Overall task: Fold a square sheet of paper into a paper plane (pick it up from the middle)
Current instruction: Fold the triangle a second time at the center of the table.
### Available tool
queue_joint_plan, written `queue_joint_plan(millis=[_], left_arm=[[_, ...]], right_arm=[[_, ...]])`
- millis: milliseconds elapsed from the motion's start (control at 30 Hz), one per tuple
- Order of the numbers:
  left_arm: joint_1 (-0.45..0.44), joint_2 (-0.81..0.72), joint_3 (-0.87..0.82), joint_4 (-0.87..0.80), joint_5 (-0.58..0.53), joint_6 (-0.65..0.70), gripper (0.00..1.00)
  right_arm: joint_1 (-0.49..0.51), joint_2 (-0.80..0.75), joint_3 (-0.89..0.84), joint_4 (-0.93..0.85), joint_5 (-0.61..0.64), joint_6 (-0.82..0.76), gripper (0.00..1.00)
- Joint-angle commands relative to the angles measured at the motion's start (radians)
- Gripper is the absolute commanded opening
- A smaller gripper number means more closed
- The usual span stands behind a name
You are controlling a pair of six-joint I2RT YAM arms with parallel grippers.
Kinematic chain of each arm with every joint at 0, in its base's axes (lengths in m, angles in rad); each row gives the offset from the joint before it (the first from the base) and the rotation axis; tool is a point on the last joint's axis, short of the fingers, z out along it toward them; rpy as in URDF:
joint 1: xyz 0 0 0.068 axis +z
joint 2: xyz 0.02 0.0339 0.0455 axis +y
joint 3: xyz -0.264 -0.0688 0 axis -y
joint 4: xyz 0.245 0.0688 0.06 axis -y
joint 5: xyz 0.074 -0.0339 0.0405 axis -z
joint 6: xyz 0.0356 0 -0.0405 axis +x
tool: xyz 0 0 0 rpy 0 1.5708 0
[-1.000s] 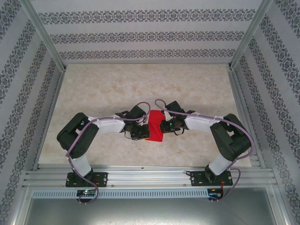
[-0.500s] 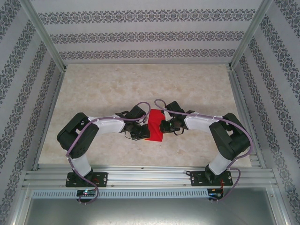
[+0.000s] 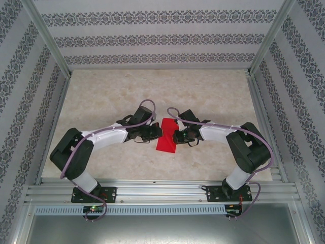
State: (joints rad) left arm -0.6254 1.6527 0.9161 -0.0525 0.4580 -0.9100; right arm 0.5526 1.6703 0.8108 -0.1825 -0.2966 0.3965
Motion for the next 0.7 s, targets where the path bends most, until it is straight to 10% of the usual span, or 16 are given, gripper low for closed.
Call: queue_joint_plan(millis=[0, 667], left_arm=[[0.012, 0.095, 0.017, 0.164, 0.086, -0.1, 0.0], [0.006, 0.192, 0.015, 0.297, 0.163, -0.151, 0.05]], right_arm=[[0.006, 0.032, -0.013, -0.02, 0.014, 0.009, 0.1], [0.007, 0.029, -0.019, -0.018, 0.017, 0.013, 0.1]])
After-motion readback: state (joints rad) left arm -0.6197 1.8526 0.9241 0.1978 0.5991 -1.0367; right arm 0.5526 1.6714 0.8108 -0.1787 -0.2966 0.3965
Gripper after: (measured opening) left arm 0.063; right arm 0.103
